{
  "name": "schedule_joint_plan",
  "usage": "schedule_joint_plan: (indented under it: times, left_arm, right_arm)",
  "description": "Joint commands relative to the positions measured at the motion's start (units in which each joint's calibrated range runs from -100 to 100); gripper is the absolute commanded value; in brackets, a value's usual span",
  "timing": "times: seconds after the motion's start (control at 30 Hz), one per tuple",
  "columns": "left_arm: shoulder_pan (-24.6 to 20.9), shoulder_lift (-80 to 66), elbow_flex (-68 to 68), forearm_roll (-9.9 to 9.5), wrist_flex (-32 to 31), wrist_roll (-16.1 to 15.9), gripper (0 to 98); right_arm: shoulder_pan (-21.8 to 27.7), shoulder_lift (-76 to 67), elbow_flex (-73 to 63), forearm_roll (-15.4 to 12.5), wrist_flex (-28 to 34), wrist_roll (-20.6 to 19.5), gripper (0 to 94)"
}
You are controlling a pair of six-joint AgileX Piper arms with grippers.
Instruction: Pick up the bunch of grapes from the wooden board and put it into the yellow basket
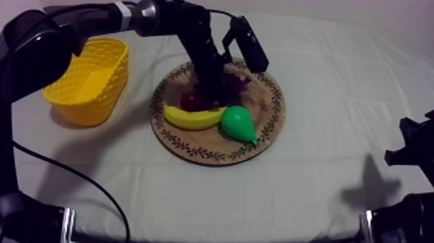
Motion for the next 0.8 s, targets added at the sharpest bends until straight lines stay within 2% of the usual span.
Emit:
schedule_joint_plan:
  times: [0.0,0.27,0.77]
  left_arm:
    - [0.0,0.0,0.1,-0.01,-0.1,0.0,73.9]
    - [0.2,-1.4,2.5,-0.07,-2.5,0.2,55.8]
    - [0.6,-11.1,12.1,-0.21,-7.8,1.4,52.6]
  right_arm:
    - [0.0,0.0,0.0,0.0,0.0,0.0,0.2]
    - [0.0,0.0,0.0,0.0,0.0,0.0,0.2]
    - [0.0,0.0,0.0,0.0,0.0,0.0,0.2]
